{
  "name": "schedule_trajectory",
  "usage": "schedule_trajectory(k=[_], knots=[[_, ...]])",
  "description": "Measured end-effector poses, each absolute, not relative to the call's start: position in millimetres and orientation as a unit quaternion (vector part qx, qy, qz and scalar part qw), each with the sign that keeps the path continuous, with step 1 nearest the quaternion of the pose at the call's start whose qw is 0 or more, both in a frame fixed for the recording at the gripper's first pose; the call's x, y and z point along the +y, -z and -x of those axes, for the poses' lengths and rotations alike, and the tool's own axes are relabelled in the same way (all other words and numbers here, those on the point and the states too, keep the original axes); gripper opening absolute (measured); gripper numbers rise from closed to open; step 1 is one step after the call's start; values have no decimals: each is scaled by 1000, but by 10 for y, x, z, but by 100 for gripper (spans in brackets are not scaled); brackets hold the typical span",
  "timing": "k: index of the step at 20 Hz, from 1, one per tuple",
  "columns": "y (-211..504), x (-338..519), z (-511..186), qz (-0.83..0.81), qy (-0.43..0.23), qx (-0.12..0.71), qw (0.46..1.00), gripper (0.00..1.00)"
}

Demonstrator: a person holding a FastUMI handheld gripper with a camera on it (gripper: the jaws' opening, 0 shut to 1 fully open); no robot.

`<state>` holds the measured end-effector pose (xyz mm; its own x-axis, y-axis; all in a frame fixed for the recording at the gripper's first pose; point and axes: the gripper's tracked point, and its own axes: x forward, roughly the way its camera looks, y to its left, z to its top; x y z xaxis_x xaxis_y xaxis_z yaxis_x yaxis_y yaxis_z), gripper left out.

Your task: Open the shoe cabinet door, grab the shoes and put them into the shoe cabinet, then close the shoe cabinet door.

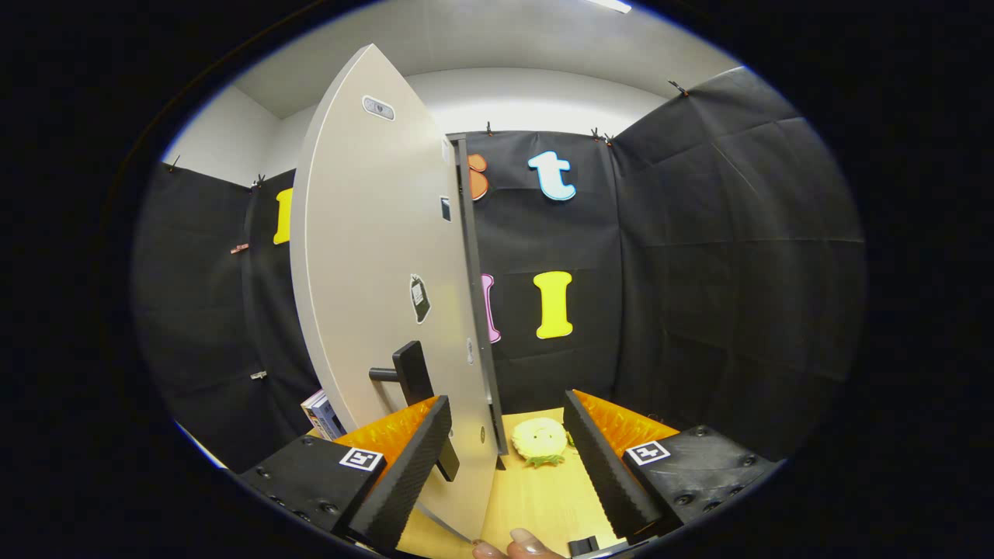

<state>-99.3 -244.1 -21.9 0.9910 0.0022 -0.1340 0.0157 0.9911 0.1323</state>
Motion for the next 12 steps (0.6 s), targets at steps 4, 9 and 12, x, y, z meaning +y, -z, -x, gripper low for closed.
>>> schedule_trajectory(k=[4, 9, 12], knots=[[217, -1996, 948, -56, -9, 70, 996, 97], [235, -1382, 791, -55, -36, 70, 995, 98], [237, -1034, 671, -44, -49, 65, 996, 98]])
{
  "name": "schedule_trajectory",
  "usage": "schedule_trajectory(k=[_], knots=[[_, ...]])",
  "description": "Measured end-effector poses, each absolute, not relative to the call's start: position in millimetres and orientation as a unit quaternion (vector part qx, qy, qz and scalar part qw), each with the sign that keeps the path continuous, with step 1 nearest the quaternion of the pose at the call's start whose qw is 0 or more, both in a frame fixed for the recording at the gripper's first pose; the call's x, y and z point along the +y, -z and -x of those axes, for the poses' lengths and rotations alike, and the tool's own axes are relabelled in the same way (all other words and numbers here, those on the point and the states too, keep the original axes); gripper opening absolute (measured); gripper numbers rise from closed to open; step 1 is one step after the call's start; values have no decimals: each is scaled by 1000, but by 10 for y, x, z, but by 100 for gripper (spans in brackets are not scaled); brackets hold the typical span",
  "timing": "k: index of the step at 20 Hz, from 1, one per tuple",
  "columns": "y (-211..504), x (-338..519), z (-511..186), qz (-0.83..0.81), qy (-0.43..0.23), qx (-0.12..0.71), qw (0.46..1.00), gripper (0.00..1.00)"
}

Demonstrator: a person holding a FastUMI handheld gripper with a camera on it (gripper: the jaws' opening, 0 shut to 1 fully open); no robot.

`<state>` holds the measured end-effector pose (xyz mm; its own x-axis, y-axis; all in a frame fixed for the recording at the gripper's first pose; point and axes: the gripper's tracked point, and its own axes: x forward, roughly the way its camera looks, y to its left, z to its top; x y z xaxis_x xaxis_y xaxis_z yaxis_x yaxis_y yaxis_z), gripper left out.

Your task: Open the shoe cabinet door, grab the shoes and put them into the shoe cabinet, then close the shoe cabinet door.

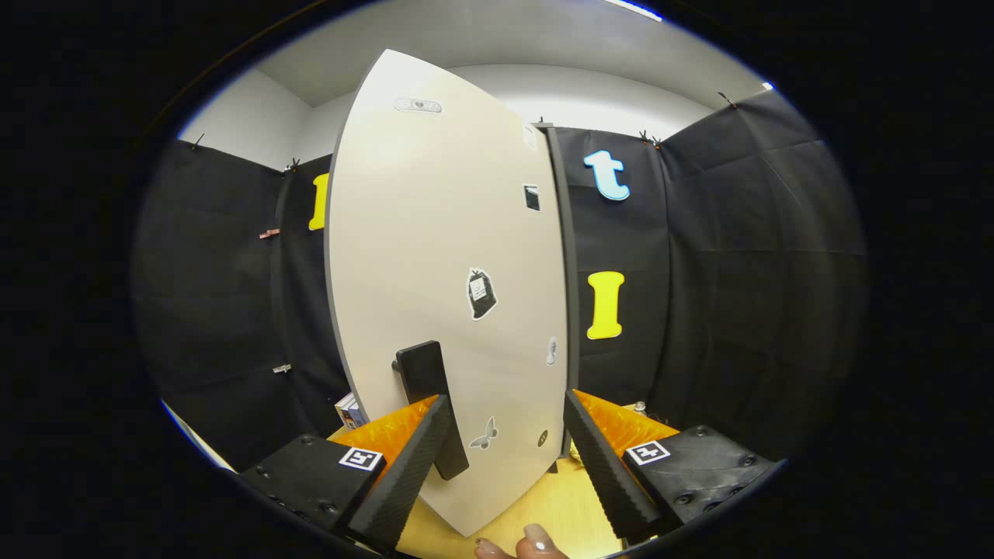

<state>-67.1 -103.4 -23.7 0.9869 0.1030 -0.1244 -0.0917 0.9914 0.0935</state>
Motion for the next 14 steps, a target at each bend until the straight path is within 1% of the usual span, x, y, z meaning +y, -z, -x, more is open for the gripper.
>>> schedule_trajectory(k=[5, 11, 14], knots=[[267, -722, 576, -19, -50, 45, 998, 98], [362, -547, 454, -22, -37, 57, 997, 97], [360, -428, 412, -16, -45, 54, 997, 97]])
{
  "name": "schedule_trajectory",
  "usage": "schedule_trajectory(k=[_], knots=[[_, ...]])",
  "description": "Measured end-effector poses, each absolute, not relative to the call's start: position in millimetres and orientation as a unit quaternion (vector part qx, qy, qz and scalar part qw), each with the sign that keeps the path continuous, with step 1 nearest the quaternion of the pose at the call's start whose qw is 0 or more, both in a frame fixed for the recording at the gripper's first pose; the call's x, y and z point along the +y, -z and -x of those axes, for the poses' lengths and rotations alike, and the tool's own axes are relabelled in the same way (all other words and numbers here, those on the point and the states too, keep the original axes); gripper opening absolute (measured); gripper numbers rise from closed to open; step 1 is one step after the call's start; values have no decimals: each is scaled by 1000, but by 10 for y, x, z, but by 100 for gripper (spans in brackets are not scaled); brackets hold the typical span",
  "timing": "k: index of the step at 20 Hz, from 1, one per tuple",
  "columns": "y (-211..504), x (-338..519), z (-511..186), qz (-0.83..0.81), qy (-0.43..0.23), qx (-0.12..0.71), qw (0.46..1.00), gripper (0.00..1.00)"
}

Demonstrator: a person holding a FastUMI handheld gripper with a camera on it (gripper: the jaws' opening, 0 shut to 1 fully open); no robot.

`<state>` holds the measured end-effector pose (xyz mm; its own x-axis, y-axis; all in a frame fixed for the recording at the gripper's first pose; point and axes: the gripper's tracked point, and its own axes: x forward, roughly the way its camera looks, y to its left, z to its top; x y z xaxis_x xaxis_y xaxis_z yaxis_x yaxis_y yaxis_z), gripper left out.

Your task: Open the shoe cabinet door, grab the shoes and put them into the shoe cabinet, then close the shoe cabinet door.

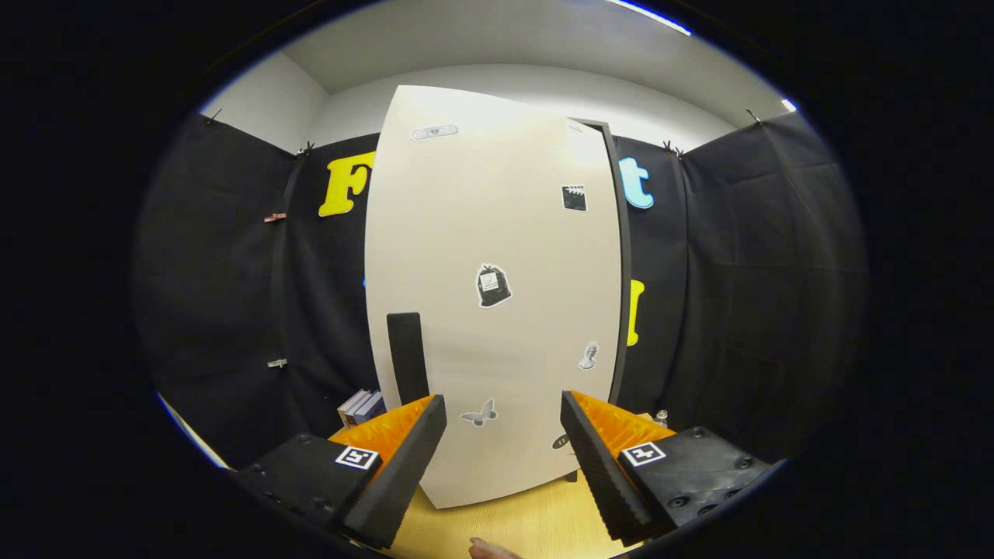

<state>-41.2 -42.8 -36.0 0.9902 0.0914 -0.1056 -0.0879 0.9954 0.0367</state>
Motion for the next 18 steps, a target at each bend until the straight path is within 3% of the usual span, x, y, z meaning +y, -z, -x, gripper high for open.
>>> schedule_trajectory(k=[18], knots=[[203, -423, 453, -13, -43, 14, 999, 98]])
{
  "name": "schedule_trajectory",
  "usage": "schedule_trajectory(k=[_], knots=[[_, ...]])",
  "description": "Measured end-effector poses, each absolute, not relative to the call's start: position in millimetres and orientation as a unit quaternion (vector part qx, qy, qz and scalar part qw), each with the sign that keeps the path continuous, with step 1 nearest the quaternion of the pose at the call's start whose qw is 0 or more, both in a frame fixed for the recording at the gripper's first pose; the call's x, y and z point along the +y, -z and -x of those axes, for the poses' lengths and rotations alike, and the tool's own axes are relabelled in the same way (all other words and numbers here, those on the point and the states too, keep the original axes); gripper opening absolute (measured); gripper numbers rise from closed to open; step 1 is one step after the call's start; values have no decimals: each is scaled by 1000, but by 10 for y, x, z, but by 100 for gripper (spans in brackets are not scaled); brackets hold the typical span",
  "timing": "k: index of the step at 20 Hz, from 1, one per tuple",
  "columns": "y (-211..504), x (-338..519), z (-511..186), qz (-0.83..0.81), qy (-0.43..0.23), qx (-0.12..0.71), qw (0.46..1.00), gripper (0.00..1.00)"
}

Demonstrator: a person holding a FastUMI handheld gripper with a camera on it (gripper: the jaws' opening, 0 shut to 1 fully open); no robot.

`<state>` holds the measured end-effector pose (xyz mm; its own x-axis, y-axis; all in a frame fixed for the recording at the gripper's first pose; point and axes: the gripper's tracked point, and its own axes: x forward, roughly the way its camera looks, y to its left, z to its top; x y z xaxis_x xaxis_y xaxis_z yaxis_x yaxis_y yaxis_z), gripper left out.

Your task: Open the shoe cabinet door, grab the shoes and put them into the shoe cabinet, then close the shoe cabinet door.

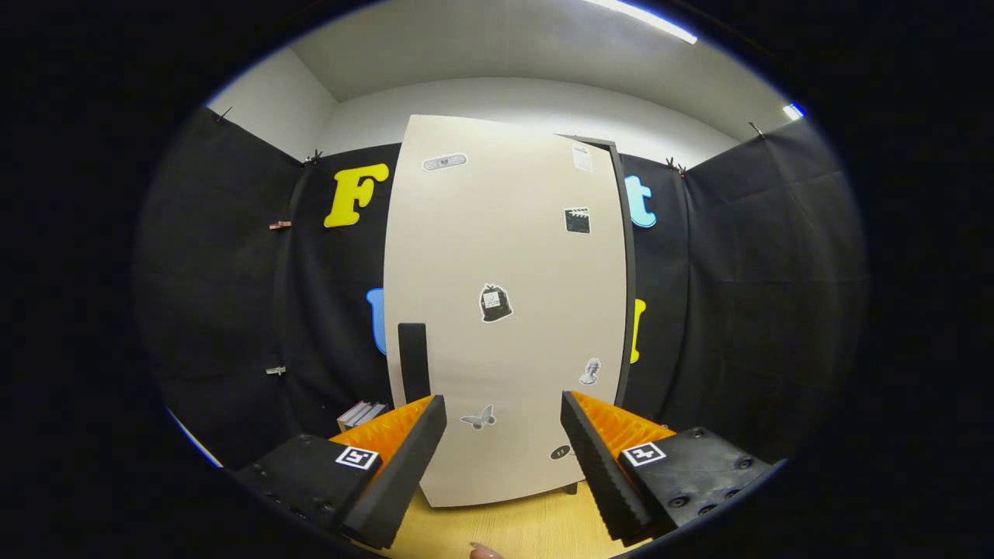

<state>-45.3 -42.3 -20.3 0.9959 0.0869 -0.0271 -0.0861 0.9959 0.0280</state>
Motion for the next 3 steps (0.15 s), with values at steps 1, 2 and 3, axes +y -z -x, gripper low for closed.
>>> schedule_trajectory(k=[1, 2, 3], knots=[[165, -418, 467, -14, -46, 8, 999, 97], [139, -436, 469, -13, -45, 3, 999, 97], [133, -431, 471, -13, -46, 1, 999, 97]])
